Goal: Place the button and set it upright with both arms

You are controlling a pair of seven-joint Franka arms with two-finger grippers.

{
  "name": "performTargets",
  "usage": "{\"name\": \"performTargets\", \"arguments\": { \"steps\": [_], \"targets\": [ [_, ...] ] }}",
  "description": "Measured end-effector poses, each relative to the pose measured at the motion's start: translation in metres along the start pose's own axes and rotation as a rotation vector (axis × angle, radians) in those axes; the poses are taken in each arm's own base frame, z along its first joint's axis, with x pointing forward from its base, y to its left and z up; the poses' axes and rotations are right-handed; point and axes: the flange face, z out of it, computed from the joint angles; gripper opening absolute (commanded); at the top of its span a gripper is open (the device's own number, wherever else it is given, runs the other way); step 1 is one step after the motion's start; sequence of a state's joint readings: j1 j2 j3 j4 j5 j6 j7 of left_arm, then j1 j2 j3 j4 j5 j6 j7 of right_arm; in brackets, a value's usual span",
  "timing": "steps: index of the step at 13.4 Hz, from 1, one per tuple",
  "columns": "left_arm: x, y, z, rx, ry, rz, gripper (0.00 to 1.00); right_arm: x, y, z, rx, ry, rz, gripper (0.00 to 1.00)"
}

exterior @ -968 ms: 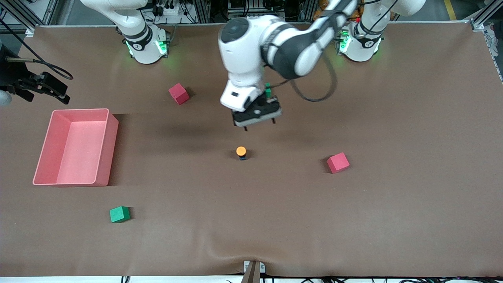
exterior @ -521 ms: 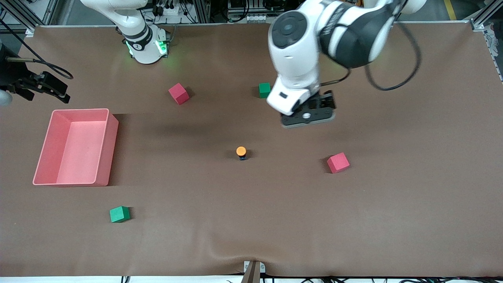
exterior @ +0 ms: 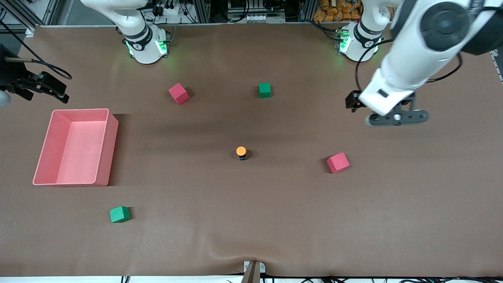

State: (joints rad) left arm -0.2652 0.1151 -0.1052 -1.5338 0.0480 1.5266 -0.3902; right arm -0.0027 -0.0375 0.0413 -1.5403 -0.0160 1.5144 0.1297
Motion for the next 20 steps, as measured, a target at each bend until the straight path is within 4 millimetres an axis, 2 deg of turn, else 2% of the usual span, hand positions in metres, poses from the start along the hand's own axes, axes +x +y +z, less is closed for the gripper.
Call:
{"name": "performTargets", "arguments": {
  "steps": [4, 6, 10, 13, 16, 20],
  "targets": [
    [-0.015, -0.058, 0.004, -0.029, 0.064, 0.034, 1.00, 0.000, -0.001, 0.000, 0.013, -0.002, -0.001, 1.00],
    [-0.021, -0.087, -0.001, -0.033, 0.082, 0.038, 1.00, 0.000, -0.002, 0.000, 0.014, -0.002, -0.001, 1.00],
    [-0.042, -0.126, -0.030, -0.035, 0.144, 0.047, 1.00, 0.000, -0.002, 0.000, 0.015, -0.002, -0.001, 1.00],
    [-0.047, -0.156, -0.047, -0.062, 0.179, 0.065, 1.00, 0.000, -0.002, 0.000, 0.016, -0.002, -0.001, 1.00],
    [-0.046, -0.163, -0.061, -0.065, 0.191, 0.058, 1.00, 0.000, -0.002, 0.000, 0.016, -0.002, -0.001, 1.00],
    [-0.044, -0.162, -0.061, -0.064, 0.147, 0.062, 1.00, 0.000, -0.002, 0.000, 0.016, -0.002, -0.001, 1.00]
  ]
}}
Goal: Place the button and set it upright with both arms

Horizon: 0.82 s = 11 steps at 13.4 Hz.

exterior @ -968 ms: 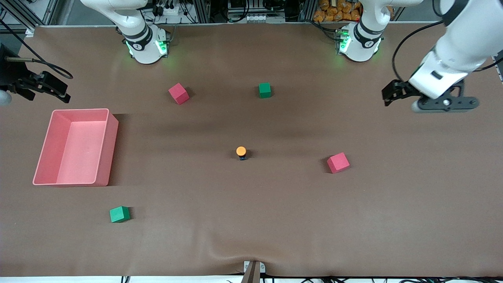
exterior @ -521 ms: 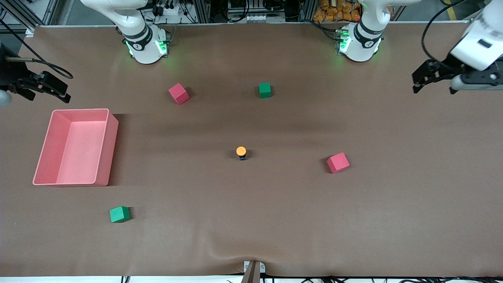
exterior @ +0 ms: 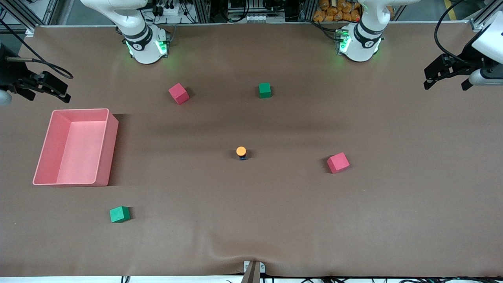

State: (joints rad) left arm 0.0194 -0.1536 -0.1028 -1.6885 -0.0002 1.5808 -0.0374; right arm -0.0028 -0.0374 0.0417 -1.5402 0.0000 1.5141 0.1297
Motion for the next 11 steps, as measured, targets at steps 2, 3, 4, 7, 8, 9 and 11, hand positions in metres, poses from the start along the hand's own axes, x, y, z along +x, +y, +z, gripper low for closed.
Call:
{"name": "performTargets", "arguments": {
  "steps": [2, 3, 4, 7, 8, 9, 11],
  "targets": [
    [-0.001, -0.003, -0.001, 0.000, -0.011, -0.001, 1.00, 0.000, 0.000, 0.000, 0.000, 0.000, 0.000, 1.00],
    [-0.002, -0.007, -0.003, 0.001, -0.019, -0.004, 1.00, 0.000, 0.000, 0.000, 0.000, 0.000, 0.000, 1.00],
    [-0.003, -0.011, -0.003, 0.001, -0.027, -0.010, 1.00, 0.000, 0.000, 0.000, 0.000, 0.000, 0.000, 1.00],
    [-0.005, -0.012, -0.006, 0.002, -0.037, -0.013, 1.00, 0.000, 0.000, 0.000, 0.000, 0.000, 0.000, 1.00],
    [-0.005, -0.011, -0.011, 0.002, -0.030, -0.010, 1.00, 0.000, 0.000, 0.000, 0.000, 0.000, 0.000, 1.00],
    [-0.006, -0.009, -0.014, 0.002, -0.026, -0.008, 1.00, 0.000, 0.000, 0.000, 0.000, 0.000, 0.000, 1.00],
    [-0.007, -0.009, -0.017, 0.003, -0.028, -0.006, 1.00, 0.000, 0.000, 0.000, 0.000, 0.000, 0.000, 1.00]
  ]
}}
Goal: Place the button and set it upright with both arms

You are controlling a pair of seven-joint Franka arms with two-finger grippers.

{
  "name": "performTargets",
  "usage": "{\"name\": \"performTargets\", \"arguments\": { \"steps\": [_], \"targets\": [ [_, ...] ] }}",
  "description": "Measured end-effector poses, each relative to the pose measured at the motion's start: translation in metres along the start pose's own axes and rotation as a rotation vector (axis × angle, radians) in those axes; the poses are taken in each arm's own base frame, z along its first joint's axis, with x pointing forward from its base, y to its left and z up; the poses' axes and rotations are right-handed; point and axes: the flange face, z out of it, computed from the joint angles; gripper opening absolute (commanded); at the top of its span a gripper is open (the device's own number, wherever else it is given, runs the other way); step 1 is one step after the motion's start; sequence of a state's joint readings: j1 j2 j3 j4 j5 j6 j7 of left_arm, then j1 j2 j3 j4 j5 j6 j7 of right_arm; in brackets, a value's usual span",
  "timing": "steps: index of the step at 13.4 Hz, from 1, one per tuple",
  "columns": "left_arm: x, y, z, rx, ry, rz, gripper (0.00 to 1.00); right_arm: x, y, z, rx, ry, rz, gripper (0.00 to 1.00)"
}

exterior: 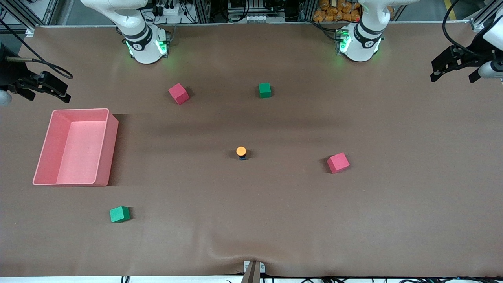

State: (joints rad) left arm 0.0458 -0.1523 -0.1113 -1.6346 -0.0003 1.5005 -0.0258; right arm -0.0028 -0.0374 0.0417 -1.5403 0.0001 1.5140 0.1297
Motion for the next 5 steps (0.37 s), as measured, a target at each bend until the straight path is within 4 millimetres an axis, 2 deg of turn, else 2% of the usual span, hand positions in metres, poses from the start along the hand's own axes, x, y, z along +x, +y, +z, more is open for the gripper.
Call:
{"name": "performTargets", "arguments": {
  "steps": [5],
  "targets": [
    [0.0037, -0.0005, 0.0071, -0.001, -0.019, 0.000, 1.00, 0.0000, 0.0000, 0.0000, 0.000, 0.000, 0.000, 1.00]
  ]
}}
